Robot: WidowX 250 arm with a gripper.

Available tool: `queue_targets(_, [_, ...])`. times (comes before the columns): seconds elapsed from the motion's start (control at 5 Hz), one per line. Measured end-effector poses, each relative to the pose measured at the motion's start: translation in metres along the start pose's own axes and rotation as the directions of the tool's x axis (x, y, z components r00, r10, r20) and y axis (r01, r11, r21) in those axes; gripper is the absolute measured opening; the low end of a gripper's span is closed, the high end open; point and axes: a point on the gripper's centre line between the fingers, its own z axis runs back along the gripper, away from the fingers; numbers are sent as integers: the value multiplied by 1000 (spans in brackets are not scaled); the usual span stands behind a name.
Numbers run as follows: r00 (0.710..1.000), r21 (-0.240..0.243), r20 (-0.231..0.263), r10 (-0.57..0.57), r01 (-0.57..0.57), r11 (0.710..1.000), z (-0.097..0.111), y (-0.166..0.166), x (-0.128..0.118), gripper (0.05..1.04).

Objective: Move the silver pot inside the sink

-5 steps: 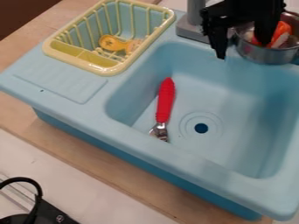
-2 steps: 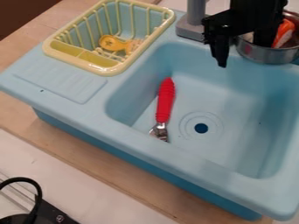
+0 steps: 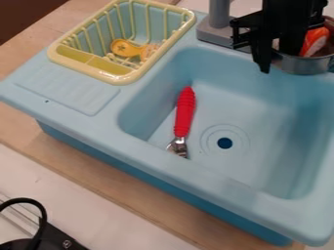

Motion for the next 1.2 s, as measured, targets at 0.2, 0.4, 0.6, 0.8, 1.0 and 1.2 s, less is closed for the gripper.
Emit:
queue_targets(0.2, [1000, -4, 18, -9, 9, 1000, -1, 0, 1, 141])
queue_targets(0.4, [1000, -6, 26, -18, 19, 1000, 0, 0, 3, 71])
queue_targets(0.6, [999, -18, 27, -32, 32, 999, 4, -6, 10, 67])
queue_targets(0.8, [997, -17, 55, -59, 60, 998, 6, -9, 19, 66])
queue_targets(1.0, [996, -6, 54, -71, 72, 997, 19, -22, 28, 63])
queue_targets(1.2, [993, 13, 46, -106, 106, 994, 32, -44, 37, 58])
